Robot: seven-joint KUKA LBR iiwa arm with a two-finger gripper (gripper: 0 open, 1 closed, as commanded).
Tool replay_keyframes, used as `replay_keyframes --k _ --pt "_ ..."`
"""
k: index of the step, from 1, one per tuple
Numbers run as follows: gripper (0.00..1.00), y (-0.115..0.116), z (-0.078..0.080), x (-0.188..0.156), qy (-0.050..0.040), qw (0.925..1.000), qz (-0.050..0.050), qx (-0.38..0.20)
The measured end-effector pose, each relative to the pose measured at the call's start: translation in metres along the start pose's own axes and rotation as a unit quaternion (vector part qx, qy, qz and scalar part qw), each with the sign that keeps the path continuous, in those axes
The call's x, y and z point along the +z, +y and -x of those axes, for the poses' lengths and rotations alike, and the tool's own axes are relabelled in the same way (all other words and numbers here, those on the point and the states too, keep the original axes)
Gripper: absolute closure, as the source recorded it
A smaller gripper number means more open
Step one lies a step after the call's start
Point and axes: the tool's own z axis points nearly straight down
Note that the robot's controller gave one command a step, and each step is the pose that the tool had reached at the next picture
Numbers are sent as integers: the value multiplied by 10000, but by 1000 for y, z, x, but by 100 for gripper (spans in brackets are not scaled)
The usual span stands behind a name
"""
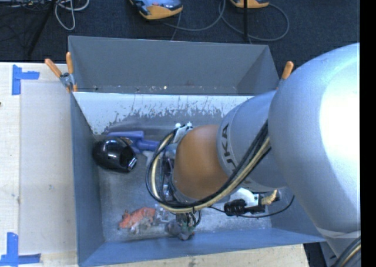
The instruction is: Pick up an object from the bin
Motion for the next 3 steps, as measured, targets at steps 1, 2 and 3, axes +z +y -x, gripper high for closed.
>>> replay_keyframes --k 1,2,3 --pt "100 11 26 -152 49 9992 -34 407" --pt "100 11 26 -152 56 9992 -39 402" --pt "0 13 26 -95 63 9991 -39 422"
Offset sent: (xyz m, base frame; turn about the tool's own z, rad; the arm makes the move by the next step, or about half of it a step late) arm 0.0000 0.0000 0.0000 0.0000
